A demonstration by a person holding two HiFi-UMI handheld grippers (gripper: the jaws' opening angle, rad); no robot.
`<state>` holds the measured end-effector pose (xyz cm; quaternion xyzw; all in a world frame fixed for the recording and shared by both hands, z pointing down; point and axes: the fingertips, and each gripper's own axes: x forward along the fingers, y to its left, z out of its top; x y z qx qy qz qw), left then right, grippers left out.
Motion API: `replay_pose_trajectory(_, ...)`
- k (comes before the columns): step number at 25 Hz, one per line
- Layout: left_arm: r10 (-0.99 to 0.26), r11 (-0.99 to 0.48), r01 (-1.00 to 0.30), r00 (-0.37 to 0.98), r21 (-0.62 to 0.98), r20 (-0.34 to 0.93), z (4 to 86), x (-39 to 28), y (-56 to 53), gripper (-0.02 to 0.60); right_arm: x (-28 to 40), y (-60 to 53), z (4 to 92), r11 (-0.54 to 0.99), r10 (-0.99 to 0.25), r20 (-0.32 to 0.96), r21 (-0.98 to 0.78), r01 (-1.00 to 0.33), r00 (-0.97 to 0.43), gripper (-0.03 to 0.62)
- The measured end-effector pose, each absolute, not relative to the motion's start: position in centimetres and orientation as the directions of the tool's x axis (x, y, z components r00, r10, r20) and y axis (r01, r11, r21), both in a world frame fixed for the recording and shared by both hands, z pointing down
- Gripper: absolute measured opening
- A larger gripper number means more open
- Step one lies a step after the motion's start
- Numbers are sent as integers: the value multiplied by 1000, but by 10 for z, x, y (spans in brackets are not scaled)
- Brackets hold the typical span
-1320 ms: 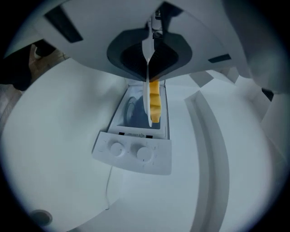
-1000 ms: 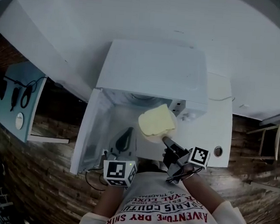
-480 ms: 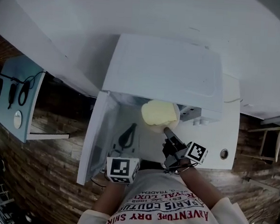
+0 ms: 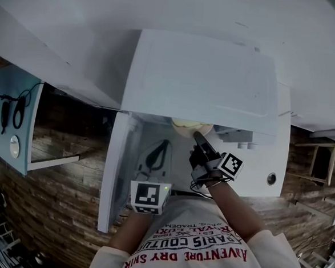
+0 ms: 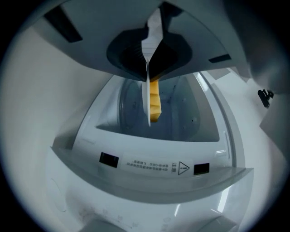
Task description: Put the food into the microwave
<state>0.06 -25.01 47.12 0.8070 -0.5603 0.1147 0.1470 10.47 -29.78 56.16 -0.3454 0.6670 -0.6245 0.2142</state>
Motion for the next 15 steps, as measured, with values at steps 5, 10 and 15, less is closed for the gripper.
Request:
replay_pose_trajectory(5,-865,-338,-935,355,111,355,474,-5,-257,6,98,-316,572,-25,-754,157,-977,-211,-638,23)
replay_pose_trajectory(10,-861,-337,-935,354,112,366,477,-11,-260,6,93,-329,584,-70,-771,187,-975,-211,-609,23)
replay_pose_trajectory(15,-850,-357,-928,372,111,374,478,-13,-261,6,84,-340,588,-85,-772,202,-972,-217,-602,23)
